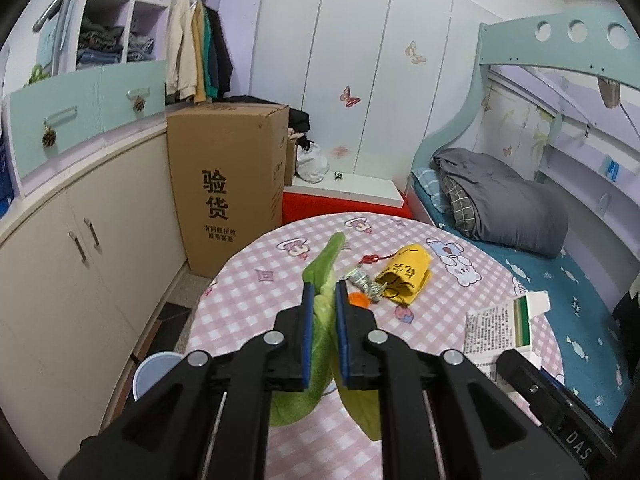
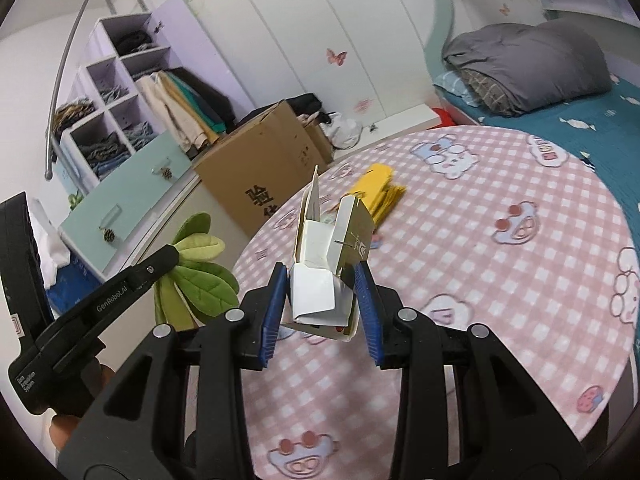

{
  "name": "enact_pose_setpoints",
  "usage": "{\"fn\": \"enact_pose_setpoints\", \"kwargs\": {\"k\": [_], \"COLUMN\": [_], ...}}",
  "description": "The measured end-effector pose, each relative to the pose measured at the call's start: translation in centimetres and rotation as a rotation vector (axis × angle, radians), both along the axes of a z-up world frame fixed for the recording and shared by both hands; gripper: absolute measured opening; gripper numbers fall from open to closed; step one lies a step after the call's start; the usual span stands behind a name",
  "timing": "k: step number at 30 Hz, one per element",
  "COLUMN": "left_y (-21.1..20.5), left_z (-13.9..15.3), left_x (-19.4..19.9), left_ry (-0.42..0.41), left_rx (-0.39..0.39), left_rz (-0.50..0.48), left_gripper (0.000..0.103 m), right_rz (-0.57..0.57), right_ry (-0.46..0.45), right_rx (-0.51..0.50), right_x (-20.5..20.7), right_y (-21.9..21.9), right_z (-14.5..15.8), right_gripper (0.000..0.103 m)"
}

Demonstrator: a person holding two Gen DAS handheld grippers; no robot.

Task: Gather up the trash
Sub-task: 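Lift the plush and the white-gold box off the table with both grippers, then carry both items over the bin and open both grippers to drop them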

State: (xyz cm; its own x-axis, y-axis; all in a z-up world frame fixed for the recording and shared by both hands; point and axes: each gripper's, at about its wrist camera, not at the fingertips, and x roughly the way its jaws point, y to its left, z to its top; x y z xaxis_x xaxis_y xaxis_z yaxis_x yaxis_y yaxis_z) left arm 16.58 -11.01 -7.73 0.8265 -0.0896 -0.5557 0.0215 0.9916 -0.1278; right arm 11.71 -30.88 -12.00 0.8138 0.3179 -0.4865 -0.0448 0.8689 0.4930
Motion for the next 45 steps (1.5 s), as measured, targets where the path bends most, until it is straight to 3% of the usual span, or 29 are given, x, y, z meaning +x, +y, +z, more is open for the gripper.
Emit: {"fn": "enact_pose_setpoints", "kwargs": {"k": [7,16,23,30,31,33,34,35,39,45], "left_y": [5.5,17.6,26.9,32.9,33.5,34.2,34.5,34.8,35.2,35.9], "left_z": [-0.8,-3.5,-6.5,-11.1,-11.9,-13.3,-14.0,-14.8,-16.1,-15.9], "left_x": [-0.3,0.6,2.4,6.0,7.0,7.8,8.1,8.5,7.9,6.3], "left_ry": [0.032,0.09,0.142,0.24,0.268,0.309,0.333,0.36,0.39,0.386], "left_rx": [-0.083,-0.217,-0.278,-0.3,-0.307,-0.317,-0.318,-0.321,-0.326,-0.298], "left_rz": [0.017,0.134,0.271,0.356,0.358,0.365,0.371,0.372,0.399,0.423], "left_gripper": [0.01,0.01,0.01,0.012,0.014,0.028,0.045,0.052,0.053,0.055], "right_rz": [0.104,0.294,0.429,0.499,0.501,0.498,0.499,0.501,0.506,0.527], "right_ry": [0.022,0.079,0.124,0.184,0.192,0.208,0.215,0.225,0.242,0.232], "right_rx": [-0.034,-0.112,-0.16,-0.206,-0.211,-0.224,-0.23,-0.232,-0.242,-0.246], "right_x": [1.8,6.1,9.9,13.7,14.1,14.6,14.8,15.0,14.9,14.2], "right_y": [6.7,19.0,27.9,33.9,34.4,35.2,35.5,35.7,36.1,37.0], "right_z": [0.0,-1.2,-3.5,-7.4,-7.9,-8.8,-9.1,-9.5,-10.1,-9.6], "right_gripper": [0.035,0.035,0.035,0.035,0.035,0.035,0.035,0.035,0.035,0.035]}}
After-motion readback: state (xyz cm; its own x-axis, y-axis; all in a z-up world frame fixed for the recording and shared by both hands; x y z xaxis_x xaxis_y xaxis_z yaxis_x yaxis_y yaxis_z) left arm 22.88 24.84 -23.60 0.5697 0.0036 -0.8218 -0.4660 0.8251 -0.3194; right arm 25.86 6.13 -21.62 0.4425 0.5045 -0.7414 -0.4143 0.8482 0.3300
